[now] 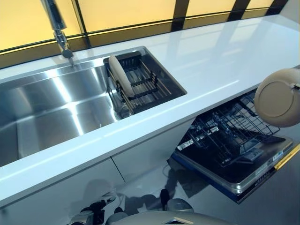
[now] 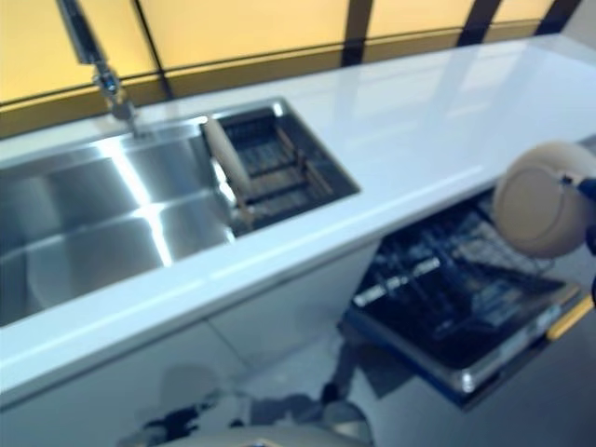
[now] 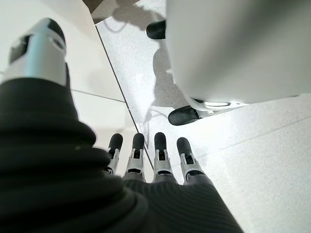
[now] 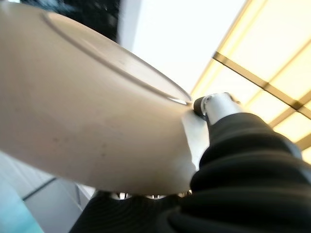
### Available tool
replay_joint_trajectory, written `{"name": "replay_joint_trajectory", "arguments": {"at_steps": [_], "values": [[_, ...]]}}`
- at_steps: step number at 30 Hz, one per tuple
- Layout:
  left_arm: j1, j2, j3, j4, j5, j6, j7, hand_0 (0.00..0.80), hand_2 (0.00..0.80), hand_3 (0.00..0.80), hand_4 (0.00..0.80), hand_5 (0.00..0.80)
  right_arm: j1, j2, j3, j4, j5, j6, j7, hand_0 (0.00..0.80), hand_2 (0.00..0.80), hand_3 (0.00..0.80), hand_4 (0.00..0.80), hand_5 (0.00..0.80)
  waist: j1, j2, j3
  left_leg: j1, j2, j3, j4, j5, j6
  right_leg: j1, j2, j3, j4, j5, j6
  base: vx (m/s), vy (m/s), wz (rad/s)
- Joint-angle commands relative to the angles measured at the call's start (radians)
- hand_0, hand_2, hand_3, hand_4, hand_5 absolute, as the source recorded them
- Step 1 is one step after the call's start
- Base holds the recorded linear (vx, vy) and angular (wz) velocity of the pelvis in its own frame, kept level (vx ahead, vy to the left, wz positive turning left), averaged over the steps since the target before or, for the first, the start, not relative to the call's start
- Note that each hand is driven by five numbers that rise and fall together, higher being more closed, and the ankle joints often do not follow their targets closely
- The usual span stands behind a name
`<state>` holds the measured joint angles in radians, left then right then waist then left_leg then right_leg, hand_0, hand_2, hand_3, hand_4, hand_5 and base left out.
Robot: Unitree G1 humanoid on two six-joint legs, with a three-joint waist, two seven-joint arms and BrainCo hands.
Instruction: Take plates into dishwasher
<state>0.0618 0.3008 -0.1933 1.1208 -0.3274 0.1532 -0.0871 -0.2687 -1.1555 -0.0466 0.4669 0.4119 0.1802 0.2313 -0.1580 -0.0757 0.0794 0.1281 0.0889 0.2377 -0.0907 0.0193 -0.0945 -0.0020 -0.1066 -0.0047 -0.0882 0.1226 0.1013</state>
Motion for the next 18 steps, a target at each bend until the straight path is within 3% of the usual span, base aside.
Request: {"name": "replay_joint_trajectory", "arguments": {"at_steps": [1, 8, 10, 18], "values": [[-0.048, 0.025, 0.015, 0.045, 0.028, -0.010, 0.008, 0.000, 0.000, 0.000, 0.000, 0.000, -0.030, 0.047, -0.078, -0.053, -0.064, -0.078, 0.011, 0.800, 0.800, 0.800, 0.800, 0.800, 0.017, -0.034, 0.013, 0.018, -0.038, -0.042, 0.009, -0.058, 0.084, 0.006, 0.007, 0.002, 0.029, 0.004, 0.048, -0.021, -0.028, -0.05], [-0.058, 0.019, 0.042, 0.050, 0.047, -0.012, 0.009, 0.000, 0.000, 0.000, 0.000, 0.000, 0.069, 0.141, -0.052, -0.107, -0.281, -0.143, -0.049, 0.800, 0.800, 0.800, 0.800, 0.800, 0.011, -0.030, 0.028, 0.015, -0.040, -0.034, 0.010, -0.058, 0.089, 0.000, 0.007, -0.005, 0.034, 0.002, 0.048, -0.010, -0.021, 0.00], [-0.060, 0.017, 0.049, 0.051, 0.052, -0.013, 0.010, 0.000, 0.000, 0.000, 0.000, 0.000, 0.077, 0.163, -0.027, -0.118, -0.435, -0.180, -0.099, 0.800, 0.800, 0.800, 0.800, 0.800, 0.013, -0.029, 0.031, 0.013, -0.042, -0.035, 0.012, -0.058, 0.090, -0.001, 0.007, -0.007, 0.034, 0.002, 0.049, -0.017, -0.037, 0.00], [-0.062, 0.012, 0.042, 0.034, 0.050, -0.011, 0.008, 0.000, 0.000, 0.000, 0.000, 0.000, 0.069, 0.192, 0.062, -0.121, -0.623, -0.182, -0.197, 0.800, 0.800, 0.800, 0.800, 0.800, 0.034, -0.017, 0.039, 0.001, -0.046, -0.047, 0.015, -0.056, 0.093, -0.001, 0.003, -0.018, 0.032, -0.001, 0.050, -0.002, -0.004, 0.00]]}}
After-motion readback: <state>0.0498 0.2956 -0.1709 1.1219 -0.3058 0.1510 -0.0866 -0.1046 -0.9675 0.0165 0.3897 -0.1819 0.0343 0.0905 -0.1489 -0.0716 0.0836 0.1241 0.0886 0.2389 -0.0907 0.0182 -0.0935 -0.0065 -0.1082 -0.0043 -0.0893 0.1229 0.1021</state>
